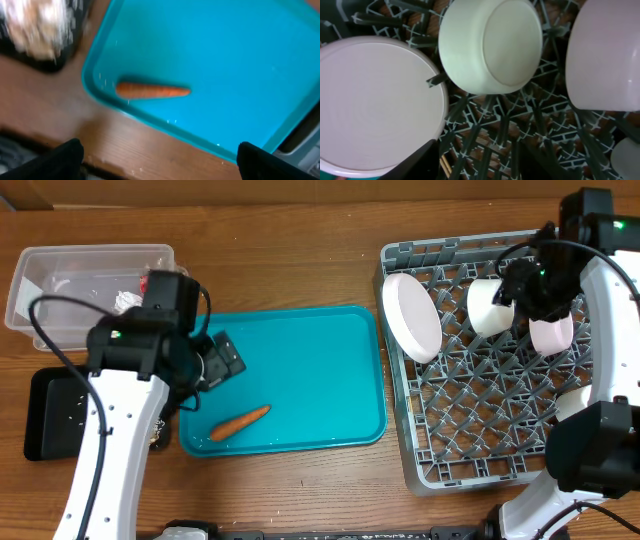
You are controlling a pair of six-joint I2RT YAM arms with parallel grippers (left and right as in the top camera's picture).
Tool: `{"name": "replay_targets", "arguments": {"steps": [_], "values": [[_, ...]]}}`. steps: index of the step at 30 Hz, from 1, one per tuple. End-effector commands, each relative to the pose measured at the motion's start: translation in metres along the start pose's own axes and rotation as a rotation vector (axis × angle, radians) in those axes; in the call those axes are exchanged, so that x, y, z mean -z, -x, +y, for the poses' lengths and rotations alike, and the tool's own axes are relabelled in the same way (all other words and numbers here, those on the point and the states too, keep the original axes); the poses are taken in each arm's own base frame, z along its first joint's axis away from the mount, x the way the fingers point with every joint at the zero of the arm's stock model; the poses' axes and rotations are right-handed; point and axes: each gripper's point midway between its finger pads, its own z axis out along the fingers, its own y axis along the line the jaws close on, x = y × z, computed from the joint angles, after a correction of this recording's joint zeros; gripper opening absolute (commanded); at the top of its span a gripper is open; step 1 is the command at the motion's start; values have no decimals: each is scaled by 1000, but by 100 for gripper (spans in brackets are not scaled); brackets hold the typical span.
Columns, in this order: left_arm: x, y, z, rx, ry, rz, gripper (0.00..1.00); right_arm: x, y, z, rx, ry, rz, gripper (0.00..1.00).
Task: Sort waste into correct bins and load items into the dishwasher
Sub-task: 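Reach left gripper down to the carrot on the teal tray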
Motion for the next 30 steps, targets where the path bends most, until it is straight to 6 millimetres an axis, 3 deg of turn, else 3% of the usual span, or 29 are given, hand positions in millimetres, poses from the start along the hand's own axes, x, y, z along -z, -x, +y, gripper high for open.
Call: {"name": "replay_targets", "arguments": {"steps": [1, 3, 7, 14, 23, 30], "values": [[-27, -25, 9, 295, 45, 121, 100, 10, 6, 2, -5, -8, -39, 54], [-46, -38, 12, 442, 67, 175, 100, 10, 7, 2, -5, -8, -40, 54], [-74, -46, 12, 573, 66, 199, 100, 10, 7, 2, -5, -7, -39, 55], [-116, -47, -3, 624, -42, 215, 100, 10, 6, 2, -5, -7, -39, 56], [-165, -47, 6, 673, -72, 150, 100, 10, 7, 2, -5, -7, -39, 56], [-196, -43, 24, 677, 30, 102, 99, 10, 6, 4, -5, 3, -37, 56]]}}
